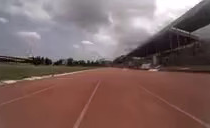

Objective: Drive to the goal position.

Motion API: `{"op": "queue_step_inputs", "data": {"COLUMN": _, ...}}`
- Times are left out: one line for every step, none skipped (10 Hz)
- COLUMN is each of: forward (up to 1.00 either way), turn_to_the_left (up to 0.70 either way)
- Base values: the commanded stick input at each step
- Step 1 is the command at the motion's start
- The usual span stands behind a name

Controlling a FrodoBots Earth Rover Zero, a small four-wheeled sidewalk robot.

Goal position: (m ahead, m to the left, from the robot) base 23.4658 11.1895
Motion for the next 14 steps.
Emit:
{"op": "queue_step_inputs", "data": {"forward": 0.45, "turn_to_the_left": 0.00}}
{"op": "queue_step_inputs", "data": {"forward": 0.45, "turn_to_the_left": 0.00}}
{"op": "queue_step_inputs", "data": {"forward": 0.45, "turn_to_the_left": 0.00}}
{"op": "queue_step_inputs", "data": {"forward": 0.45, "turn_to_the_left": 0.00}}
{"op": "queue_step_inputs", "data": {"forward": 0.45, "turn_to_the_left": 0.00}}
{"op": "queue_step_inputs", "data": {"forward": 0.45, "turn_to_the_left": 0.00}}
{"op": "queue_step_inputs", "data": {"forward": 0.45, "turn_to_the_left": 0.00}}
{"op": "queue_step_inputs", "data": {"forward": 0.45, "turn_to_the_left": 0.00}}
{"op": "queue_step_inputs", "data": {"forward": 0.45, "turn_to_the_left": 0.00}}
{"op": "queue_step_inputs", "data": {"forward": 0.45, "turn_to_the_left": 0.00}}
{"op": "queue_step_inputs", "data": {"forward": 0.45, "turn_to_the_left": 0.00}}
{"op": "queue_step_inputs", "data": {"forward": 0.45, "turn_to_the_left": 0.00}}
{"op": "queue_step_inputs", "data": {"forward": 0.45, "turn_to_the_left": 0.00}}
{"op": "queue_step_inputs", "data": {"forward": 0.45, "turn_to_the_left": 0.00}}
